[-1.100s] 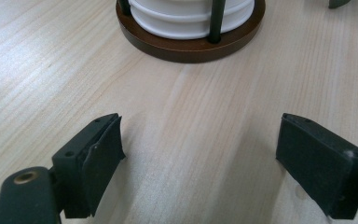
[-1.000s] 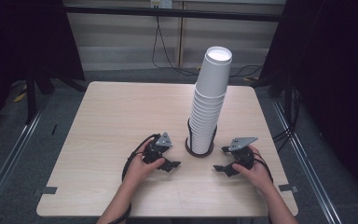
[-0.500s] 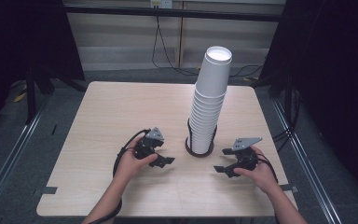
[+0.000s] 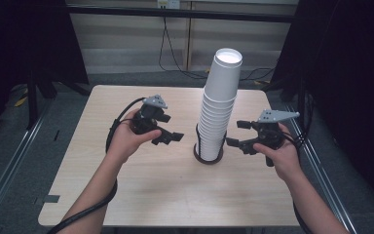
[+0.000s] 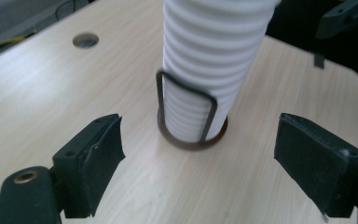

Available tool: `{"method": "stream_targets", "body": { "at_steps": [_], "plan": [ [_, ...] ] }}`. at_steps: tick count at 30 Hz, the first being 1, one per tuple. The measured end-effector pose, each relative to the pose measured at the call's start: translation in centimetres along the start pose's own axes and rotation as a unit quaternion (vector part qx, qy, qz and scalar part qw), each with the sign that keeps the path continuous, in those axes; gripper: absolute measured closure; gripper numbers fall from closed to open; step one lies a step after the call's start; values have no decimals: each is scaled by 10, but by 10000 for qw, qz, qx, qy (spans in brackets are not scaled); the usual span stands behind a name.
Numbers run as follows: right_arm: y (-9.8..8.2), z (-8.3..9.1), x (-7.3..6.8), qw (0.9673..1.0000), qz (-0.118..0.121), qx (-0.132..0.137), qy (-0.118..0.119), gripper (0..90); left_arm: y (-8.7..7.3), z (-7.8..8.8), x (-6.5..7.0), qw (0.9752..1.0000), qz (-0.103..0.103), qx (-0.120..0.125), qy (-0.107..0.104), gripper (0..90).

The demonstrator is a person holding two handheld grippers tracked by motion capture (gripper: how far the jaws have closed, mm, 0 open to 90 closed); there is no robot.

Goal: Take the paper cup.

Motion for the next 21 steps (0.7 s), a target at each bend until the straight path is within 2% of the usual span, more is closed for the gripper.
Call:
{"method": "stream_targets", "body": {
  "at_steps": [1, 2, 3, 6, 7, 8, 10, 12, 13, 15, 16, 21],
  "plan": [
    [0, 0, 0, 10000, 0, 0, 0, 160, 0, 0, 0, 10000, 0, 0, 0, 150],
    [6, 2, 1, 10000, 11, 48, -6, 158, 6, 3, -1, 10000, -22, 27, 30, 150],
    [19, 6, 1, 9998, -30, 219, 5, 158, 20, 7, -2, 9999, -25, 111, 42, 150],
    [39, 13, 3, 9987, -25, 507, -52, 158, 41, 13, -1, 9995, -53, 302, 37, 150],
    [39, 13, 3, 9987, -25, 507, -52, 158, 41, 13, -1, 9995, -53, 302, 37, 149],
    [46, 15, 2, 9982, -42, 592, -27, 155, 48, 15, -1, 9994, -98, 334, 41, 149],
    [62, 18, 4, 9982, 97, 575, -136, 152, 67, 17, 1, 9989, -111, 455, 45, 149],
    [72, 17, 3, 9981, 103, 604, -92, 147, 78, 18, 3, 9986, -154, 507, 12, 149],
    [75, 16, 3, 9983, 154, 545, -145, 145, 83, 18, 5, 9983, -180, 547, -28, 149],
    [78, 15, 4, 9983, 223, 497, -209, 144, 88, 18, 7, 9981, -201, 583, -43, 145],
    [84, 12, 3, 9980, 244, 562, -161, 143, 98, 17, 9, 9976, -210, 659, -70, 145],
    [86, 4, 5, 9984, 190, 503, -150, 138, 114, 12, 16, 9967, -206, 771, -157, 140]
  ]
}}
Point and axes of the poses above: each handheld gripper's, and its own axes: z roughly backward along the jaws, y roughly out of its top, x roughly to its right, the point moved 10 cm from there along -z, roughly forward along the jaws, and after that the axes turned 12 degrees about y, right-handed, at the moved point
